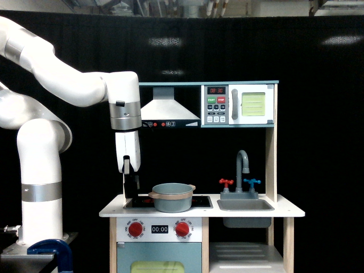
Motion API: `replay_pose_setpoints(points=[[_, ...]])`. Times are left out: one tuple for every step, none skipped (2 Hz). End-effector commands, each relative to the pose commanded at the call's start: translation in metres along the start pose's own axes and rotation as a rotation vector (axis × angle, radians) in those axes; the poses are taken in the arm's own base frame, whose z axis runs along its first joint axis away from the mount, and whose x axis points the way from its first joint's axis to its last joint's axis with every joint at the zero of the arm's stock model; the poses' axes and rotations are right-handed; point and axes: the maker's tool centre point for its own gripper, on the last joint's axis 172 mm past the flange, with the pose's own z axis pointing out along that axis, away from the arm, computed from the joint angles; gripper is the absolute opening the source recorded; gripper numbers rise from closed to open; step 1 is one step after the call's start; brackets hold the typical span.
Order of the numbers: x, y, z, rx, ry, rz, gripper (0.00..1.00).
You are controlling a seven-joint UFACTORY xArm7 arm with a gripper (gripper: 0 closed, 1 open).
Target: Put the bowl inside the kitchen cabinet
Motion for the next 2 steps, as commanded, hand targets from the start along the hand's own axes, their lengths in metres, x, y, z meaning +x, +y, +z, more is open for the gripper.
replay_pose_setpoints(points=[[0.0084, -0.0001, -0.0044, 0.154, 0.036, -0.065, 1.0], [0.0123, 0.0079, -0.0026, 0.24, 0.017, 0.049, 1.0]])
